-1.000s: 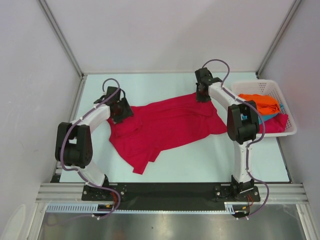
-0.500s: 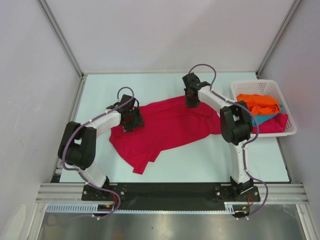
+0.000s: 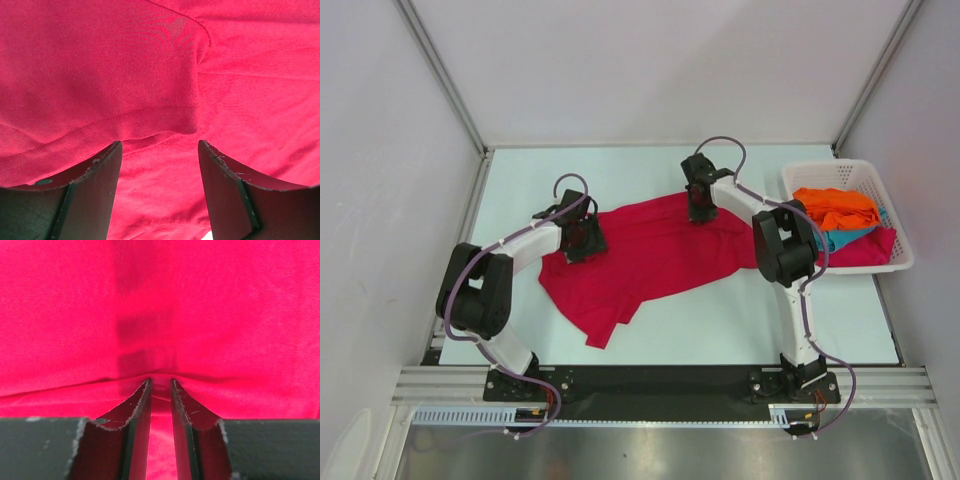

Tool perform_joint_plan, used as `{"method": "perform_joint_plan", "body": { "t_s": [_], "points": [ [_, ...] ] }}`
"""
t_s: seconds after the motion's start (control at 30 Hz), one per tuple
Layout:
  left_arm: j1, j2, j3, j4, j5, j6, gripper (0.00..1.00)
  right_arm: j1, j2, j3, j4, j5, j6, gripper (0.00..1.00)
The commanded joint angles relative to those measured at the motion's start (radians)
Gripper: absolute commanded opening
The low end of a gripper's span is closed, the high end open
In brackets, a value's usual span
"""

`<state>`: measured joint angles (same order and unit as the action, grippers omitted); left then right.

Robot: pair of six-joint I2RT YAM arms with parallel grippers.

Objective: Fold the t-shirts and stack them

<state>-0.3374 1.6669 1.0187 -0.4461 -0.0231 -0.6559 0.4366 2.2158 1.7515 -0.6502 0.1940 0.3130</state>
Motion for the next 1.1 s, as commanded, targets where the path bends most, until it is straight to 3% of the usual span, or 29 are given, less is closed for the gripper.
{"method": "perform_joint_plan", "body": {
  "t_s": [0.0, 0.07, 0.17, 0.2, 0.63, 0.9, 1.07],
  "points": [
    [0.000, 0.005, -0.008, 0.024, -0.018, -0.007, 0.67, 0.004, 0.033, 0.060, -0.003, 0.004, -0.002, 0.27],
    [0.000, 0.007, -0.008, 0.024, -0.018, -0.005, 0.67, 0.002, 0.041, 0.060, -0.002, -0.007, 0.000, 0.25],
    [0.000, 0.010, -0.008, 0.023, -0.020, -0.004, 0.67, 0.002, 0.041, 0.054, -0.003, -0.022, -0.005, 0.01],
    [0.001, 0.010, -0.008, 0.023, -0.018, -0.002, 0.67, 0.002, 0.038, 0.042, 0.000, -0.025, -0.008, 0.00],
    [0.000, -0.009, -0.019, 0.024, -0.017, -0.007, 0.67, 0.002, -0.174, -0.254, 0.129, 0.030, 0.011, 0.00],
    [0.000, -0.013, -0.031, 0.030, -0.015, -0.004, 0.67, -0.007, -0.145, -0.236, 0.080, 0.042, 0.023, 0.00],
    [0.000, -0.027, -0.037, 0.018, -0.014, 0.002, 0.67, 0.004, -0.108, -0.178, 0.040, 0.042, 0.024, 0.22]
  ]
}}
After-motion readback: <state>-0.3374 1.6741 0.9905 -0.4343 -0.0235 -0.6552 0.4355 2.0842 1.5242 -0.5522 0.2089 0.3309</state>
